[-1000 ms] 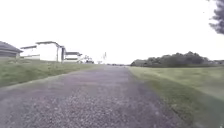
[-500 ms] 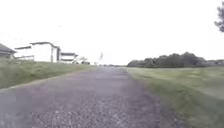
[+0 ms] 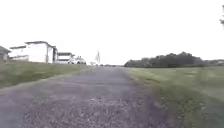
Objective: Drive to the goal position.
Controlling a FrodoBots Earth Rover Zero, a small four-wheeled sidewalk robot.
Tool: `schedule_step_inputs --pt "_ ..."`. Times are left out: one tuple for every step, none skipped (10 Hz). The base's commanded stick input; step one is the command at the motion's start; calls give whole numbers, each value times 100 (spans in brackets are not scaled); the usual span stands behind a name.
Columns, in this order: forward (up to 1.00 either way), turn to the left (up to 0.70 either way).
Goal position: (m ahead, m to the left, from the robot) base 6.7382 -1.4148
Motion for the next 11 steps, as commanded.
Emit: schedule_step_inputs --pt "100 0" --pt "100 0" --pt "100 0" --pt "100 0" --pt "100 0" --pt "100 0" --pt "100 0" --pt "100 0" --pt "100 0" --pt "100 0" --pt "100 0"
